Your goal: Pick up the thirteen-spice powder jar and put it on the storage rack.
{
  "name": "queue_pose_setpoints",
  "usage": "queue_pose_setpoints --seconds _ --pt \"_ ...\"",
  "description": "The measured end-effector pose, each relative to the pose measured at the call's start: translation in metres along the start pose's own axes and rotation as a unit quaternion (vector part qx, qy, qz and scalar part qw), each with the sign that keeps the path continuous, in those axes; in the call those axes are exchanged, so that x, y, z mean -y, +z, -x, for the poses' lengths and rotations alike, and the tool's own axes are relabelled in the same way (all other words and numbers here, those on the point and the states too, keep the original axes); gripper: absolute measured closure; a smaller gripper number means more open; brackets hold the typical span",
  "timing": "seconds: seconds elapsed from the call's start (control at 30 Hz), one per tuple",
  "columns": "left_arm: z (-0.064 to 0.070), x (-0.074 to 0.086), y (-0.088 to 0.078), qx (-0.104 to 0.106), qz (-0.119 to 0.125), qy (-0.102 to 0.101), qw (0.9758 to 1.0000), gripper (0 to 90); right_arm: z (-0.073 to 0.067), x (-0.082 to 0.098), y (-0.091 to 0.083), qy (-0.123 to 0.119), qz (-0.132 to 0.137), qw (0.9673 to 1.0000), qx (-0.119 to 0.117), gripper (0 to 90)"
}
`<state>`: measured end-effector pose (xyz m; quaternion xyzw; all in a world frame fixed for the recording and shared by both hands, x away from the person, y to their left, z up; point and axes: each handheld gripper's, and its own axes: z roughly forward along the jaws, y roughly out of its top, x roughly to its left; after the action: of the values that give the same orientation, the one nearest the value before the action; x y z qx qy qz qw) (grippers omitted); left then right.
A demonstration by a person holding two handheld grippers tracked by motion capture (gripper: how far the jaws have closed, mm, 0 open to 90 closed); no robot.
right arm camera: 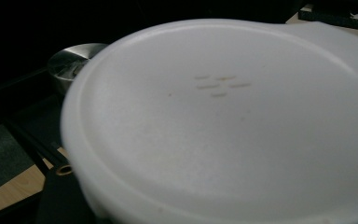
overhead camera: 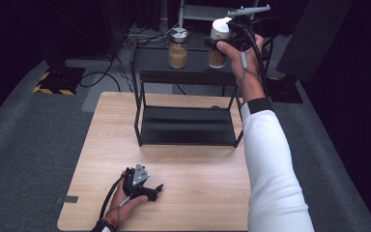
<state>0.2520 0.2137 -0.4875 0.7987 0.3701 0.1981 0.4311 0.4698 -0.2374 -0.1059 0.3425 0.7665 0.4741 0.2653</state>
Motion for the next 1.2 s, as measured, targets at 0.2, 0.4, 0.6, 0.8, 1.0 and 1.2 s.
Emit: queue_pose_setpoints --seconds 0.2,0.4,0.6,0.8,1.0,1.2 --pt "0.000 0.000 0.000 0.000 0.000 0.000 1.0000 0.4 0.004 -0.003 0.011 0.007 -0.004 0.9999 0.013 30.3" --pt "0.000 0.000 0.000 0.000 0.000 0.000 1.0000 0.4 0.011 0.001 0.023 0.018 -0.013 0.9996 0.015 30.3" --pt "0.000 0.000 0.000 0.000 0.000 0.000 1.0000 0.4 0.017 0.009 0.032 0.036 -0.015 0.9991 0.011 30.2" --pt "0.000 0.000 0.000 0.000 0.000 0.000 1.0000 0.4 0.021 0.016 0.033 0.047 -0.003 0.9989 0.007 30.1" --pt "0.000 0.000 0.000 0.000 0.000 0.000 1.0000 0.4 0.027 0.017 0.035 0.048 -0.001 0.9988 -0.012 20.7" --pt "0.000 0.000 0.000 0.000 0.000 0.000 1.0000 0.4 0.027 0.020 0.032 0.053 0.012 0.9985 -0.005 11.0"
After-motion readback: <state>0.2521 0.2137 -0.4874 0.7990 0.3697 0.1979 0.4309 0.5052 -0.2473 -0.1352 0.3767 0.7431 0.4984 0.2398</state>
